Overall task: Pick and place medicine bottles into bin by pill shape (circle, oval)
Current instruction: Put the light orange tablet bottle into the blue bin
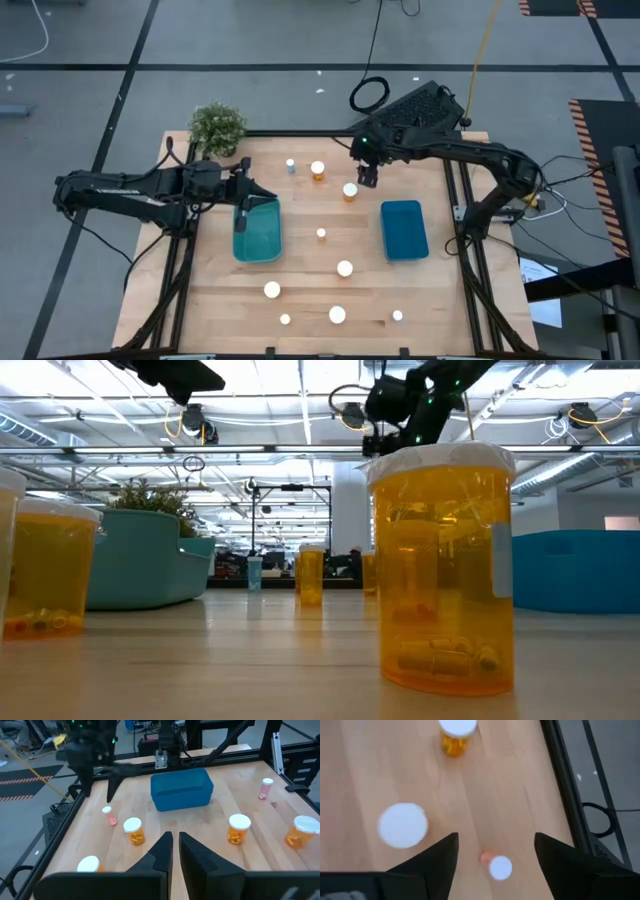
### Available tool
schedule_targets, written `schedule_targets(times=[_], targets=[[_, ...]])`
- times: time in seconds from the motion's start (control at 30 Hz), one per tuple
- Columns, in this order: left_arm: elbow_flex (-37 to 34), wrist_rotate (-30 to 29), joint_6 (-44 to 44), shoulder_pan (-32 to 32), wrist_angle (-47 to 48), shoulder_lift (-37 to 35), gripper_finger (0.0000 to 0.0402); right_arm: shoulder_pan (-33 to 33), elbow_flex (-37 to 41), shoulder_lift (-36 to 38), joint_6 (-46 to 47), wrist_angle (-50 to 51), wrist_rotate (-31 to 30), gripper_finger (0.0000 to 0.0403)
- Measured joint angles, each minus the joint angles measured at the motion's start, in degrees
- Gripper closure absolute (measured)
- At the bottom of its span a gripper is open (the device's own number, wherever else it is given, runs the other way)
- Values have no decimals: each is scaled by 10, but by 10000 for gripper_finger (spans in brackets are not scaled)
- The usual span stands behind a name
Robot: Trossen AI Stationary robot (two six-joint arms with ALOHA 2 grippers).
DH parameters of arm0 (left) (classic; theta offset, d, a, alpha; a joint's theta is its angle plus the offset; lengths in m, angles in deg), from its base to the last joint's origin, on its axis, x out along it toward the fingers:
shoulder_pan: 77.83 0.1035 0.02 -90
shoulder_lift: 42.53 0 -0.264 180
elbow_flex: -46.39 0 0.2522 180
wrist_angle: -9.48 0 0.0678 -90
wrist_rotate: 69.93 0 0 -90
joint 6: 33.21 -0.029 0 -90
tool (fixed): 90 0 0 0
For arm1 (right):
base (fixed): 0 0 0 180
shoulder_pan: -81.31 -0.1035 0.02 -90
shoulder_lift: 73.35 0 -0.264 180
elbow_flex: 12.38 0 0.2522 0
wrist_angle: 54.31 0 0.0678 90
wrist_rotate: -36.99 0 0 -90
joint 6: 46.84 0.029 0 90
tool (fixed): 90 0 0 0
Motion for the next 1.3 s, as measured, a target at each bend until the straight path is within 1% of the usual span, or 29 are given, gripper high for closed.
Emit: schedule_targets(times=[0.23,0.53,0.67,0.87,1.03,1.13,1.3], targets=[[0,0,-1,3,0,0,366,12,1,-44,-39,8,-1,136],[0,1,-17,3,0,0,366,16,1,-44,-41,35,-1,142],[0,1,-17,3,0,0,366,25,9,-44,-40,23,-2,150],[0,1,-16,3,-1,0,366,37,34,-44,-27,1,0,151],[0,1,-17,3,-2,0,366,41,37,-44,-26,-1,1,151],[0,1,-18,3,-6,0,366,48,37,-46,-24,-6,16,151],[0,1,-18,3,-8,0,366,55,37,-59,-22,-13,15,152]])
